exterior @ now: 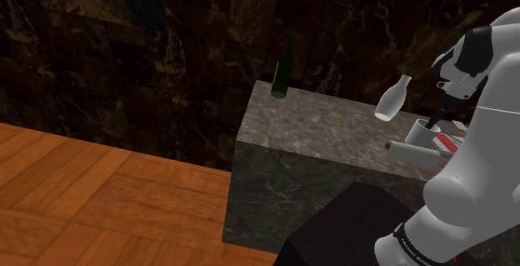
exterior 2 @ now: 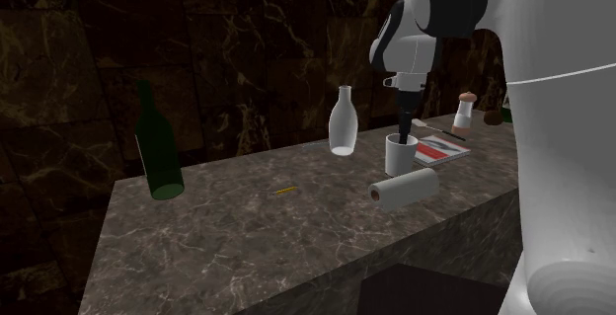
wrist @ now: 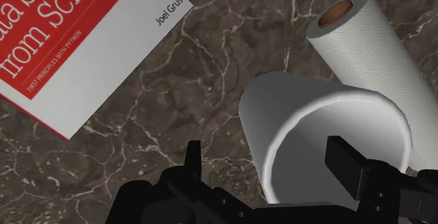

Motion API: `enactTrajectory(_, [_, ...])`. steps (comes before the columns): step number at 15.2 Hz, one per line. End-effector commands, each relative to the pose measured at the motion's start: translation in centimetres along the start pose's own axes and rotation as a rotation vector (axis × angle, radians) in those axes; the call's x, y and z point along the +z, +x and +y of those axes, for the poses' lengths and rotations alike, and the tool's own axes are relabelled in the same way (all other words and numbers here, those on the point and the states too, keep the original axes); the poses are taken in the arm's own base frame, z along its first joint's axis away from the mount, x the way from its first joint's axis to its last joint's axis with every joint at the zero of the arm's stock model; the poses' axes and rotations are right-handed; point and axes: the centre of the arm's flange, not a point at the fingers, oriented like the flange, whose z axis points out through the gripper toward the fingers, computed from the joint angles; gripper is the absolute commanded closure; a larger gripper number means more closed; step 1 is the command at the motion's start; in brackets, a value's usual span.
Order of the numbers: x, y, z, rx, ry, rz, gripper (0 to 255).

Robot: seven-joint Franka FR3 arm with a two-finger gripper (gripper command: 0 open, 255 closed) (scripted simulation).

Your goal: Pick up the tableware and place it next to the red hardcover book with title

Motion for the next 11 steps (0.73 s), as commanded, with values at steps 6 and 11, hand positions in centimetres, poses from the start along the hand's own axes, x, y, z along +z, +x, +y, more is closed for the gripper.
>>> enactTrajectory(6, [-5.0, 0.0, 0.0, 0.000, 0.000, 0.000, 0])
enactTrajectory(11, [-5.0, 0.0, 0.0, 0.000, 0.000, 0.000, 0])
